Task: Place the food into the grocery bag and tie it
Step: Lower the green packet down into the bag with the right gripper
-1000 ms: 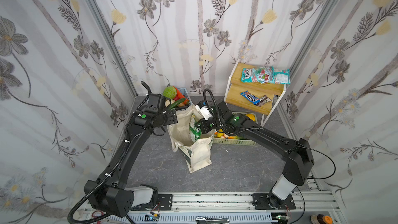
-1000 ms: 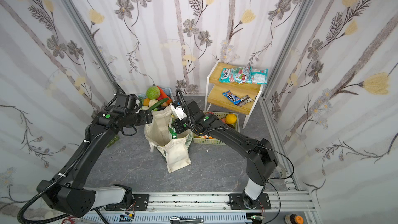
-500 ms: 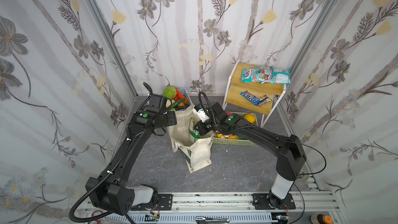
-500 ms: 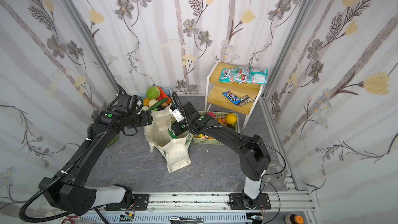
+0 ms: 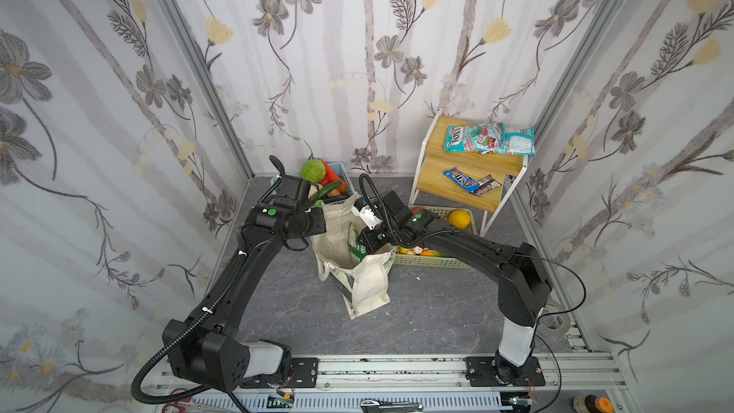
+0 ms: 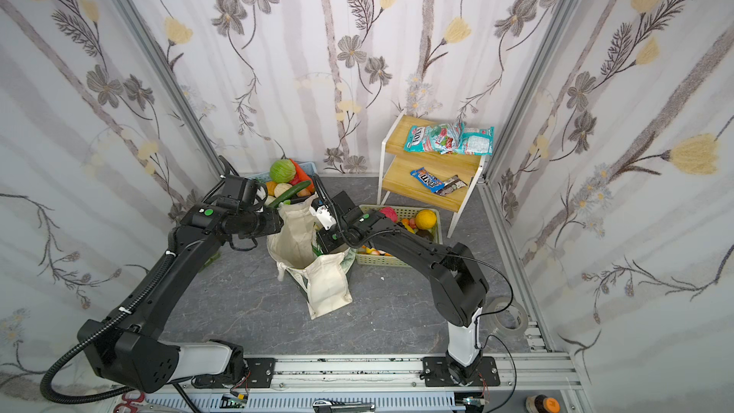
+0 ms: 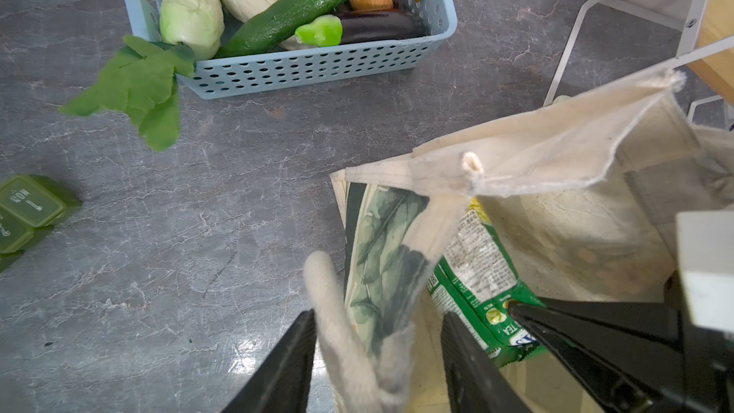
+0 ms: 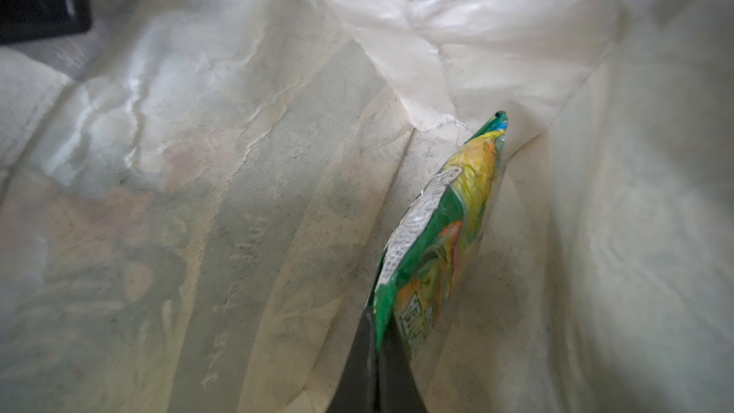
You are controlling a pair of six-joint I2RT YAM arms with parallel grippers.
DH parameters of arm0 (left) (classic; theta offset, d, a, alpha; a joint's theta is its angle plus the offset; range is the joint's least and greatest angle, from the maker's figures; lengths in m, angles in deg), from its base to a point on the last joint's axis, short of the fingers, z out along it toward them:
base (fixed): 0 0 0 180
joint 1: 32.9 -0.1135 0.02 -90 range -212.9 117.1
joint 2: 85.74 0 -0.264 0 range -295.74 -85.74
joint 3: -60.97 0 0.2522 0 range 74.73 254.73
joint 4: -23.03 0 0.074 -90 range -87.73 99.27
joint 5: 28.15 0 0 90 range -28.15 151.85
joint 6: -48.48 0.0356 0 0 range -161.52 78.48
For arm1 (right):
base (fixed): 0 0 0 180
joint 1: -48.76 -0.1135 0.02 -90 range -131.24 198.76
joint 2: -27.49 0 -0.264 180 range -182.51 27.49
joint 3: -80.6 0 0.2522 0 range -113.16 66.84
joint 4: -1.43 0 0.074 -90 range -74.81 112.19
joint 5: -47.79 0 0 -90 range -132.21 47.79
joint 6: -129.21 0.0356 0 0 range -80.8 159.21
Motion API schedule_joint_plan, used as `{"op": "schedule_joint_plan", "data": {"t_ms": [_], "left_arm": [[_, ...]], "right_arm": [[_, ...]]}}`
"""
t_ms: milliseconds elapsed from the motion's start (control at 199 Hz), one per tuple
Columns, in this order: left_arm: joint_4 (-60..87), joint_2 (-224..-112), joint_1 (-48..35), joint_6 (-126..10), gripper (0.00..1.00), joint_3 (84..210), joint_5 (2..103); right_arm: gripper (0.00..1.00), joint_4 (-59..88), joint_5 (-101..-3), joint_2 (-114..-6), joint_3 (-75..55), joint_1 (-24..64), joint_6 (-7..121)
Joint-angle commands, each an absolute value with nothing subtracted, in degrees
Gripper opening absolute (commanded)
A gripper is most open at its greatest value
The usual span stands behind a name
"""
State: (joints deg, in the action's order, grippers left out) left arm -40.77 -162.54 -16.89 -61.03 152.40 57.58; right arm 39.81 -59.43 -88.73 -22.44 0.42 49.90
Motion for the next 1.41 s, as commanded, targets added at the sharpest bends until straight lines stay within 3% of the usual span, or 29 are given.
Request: {"op": "schedule_joint_plan", "data": {"t_ms": [0,522,1404], "left_arm": [[-39.2,-163.0,-16.9,-61.7,0.49,152.2,56.4],[-38.6,-163.1,-17.0,-61.8,0.27,151.9,55.7],[-38.1,-162.6,-17.0,-61.6,0.26,150.8,56.6]], "right_arm": [[0.0,39.6,-60.2,-89.7,-23.2,-1.1,46.8],[0.0,44.1,-59.4,-95.3,-25.9,-2.0,43.7],[0.0,43.3,-56.0,-102.0,-25.5,-1.9,47.1]]}}
